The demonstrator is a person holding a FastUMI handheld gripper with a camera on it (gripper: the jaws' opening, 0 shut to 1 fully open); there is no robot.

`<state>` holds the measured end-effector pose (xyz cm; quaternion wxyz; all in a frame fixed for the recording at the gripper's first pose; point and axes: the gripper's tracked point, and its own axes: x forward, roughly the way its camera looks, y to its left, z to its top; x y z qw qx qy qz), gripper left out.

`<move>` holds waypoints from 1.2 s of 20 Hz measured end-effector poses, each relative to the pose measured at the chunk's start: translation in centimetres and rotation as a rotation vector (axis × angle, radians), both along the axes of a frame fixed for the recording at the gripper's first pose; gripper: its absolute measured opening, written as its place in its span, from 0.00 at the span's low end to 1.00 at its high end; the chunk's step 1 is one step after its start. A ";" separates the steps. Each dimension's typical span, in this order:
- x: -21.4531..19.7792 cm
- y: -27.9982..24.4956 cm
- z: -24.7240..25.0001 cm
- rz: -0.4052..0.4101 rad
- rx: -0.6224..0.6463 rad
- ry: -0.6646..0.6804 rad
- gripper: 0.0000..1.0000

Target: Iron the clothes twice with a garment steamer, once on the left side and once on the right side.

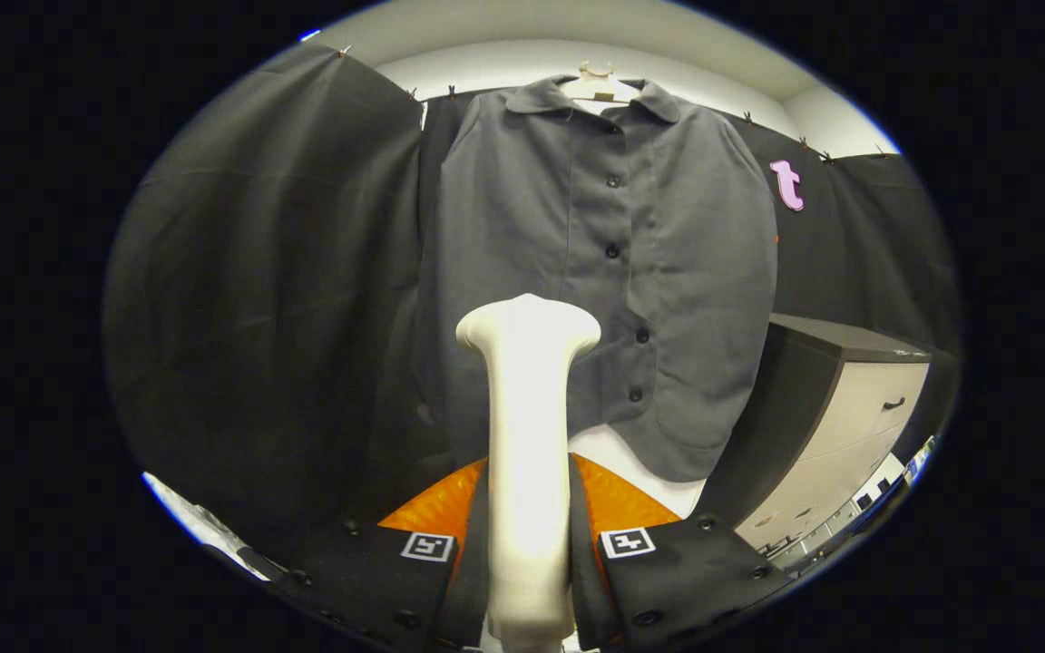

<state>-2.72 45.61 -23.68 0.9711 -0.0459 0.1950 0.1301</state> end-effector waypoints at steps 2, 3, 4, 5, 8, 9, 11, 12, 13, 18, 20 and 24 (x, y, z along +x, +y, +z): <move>0.3 -1.0 2.4 -0.004 0.006 -0.031 0.45; 0.3 -1.6 3.9 -0.009 0.011 -0.050 0.45; 0.2 -2.4 5.7 -0.015 0.020 -0.073 0.45; 0.1 -3.3 7.4 -0.022 0.030 -0.098 0.45; -0.1 -6.8 12.8 -0.047 0.034 -0.179 0.45; -0.2 -7.9 14.5 -0.057 0.042 -0.202 0.45; -0.8 -10.4 17.4 -0.074 0.060 -0.238 0.45; -1.0 -11.6 18.7 -0.087 0.068 -0.256 0.45; -1.0 -12.9 19.8 -0.099 0.072 -0.273 0.45; -2.9 -20.3 24.2 -0.151 0.076 -0.336 0.45; -3.5 -22.8 25.1 -0.159 0.094 -0.347 0.45; -4.7 -28.1 26.0 -0.186 0.090 -0.365 0.45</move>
